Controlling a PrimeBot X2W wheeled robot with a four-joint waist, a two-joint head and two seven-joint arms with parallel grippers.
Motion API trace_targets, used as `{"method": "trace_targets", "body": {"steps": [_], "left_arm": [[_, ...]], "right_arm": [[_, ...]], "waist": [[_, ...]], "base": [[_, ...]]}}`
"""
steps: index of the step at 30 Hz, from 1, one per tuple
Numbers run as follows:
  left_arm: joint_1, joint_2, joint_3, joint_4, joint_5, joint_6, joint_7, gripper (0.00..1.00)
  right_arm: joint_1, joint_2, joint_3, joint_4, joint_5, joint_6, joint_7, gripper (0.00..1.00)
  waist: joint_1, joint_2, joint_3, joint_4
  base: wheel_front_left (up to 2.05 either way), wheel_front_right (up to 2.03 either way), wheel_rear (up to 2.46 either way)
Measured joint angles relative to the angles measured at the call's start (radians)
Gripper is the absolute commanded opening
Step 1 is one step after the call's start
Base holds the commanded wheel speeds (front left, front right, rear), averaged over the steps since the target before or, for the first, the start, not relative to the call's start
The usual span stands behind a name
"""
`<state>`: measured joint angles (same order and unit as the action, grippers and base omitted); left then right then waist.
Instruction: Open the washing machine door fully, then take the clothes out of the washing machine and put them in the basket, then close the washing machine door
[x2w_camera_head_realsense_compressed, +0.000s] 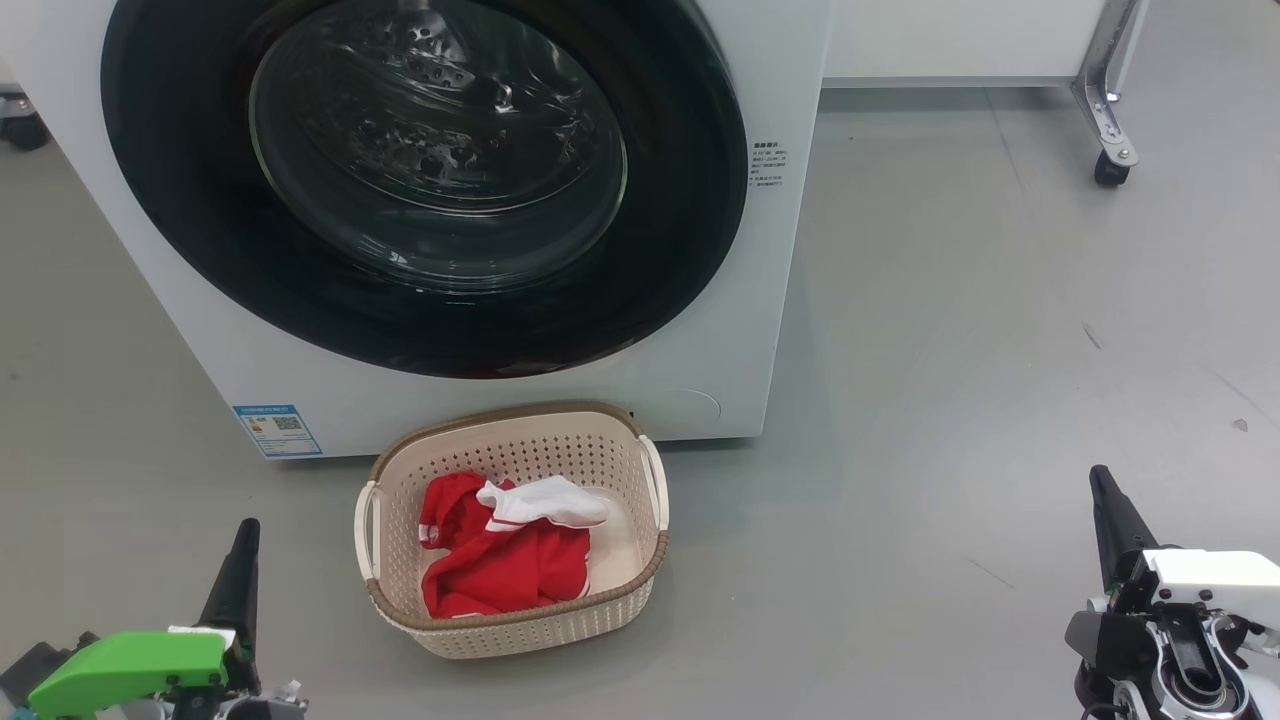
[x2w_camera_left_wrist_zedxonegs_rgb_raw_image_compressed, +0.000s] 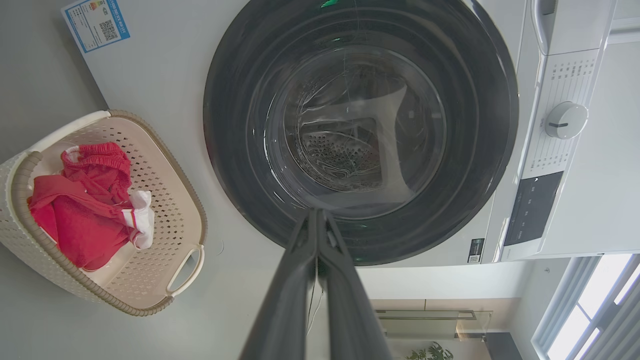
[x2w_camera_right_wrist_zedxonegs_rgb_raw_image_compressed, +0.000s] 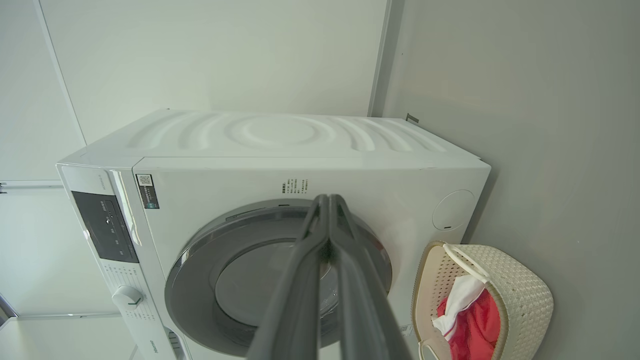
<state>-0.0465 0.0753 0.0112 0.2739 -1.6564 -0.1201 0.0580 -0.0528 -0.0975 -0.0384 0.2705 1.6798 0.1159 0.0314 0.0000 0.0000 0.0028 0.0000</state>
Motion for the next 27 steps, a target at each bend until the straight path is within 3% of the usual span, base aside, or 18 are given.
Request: {"method": "trace_targets", "body": {"steps": [27], "left_arm": [[0.000,0.000,0.003,0.004,0.000,0.000,0.002,0.00]], "right_arm": [[-0.001,0.000,-0.004,0.005,0.000,0.001,0.000,0.00]], "waist": [[0.0000,0.0000,0.000,0.000]], "base": [[0.00,0.00,0.00]]}}
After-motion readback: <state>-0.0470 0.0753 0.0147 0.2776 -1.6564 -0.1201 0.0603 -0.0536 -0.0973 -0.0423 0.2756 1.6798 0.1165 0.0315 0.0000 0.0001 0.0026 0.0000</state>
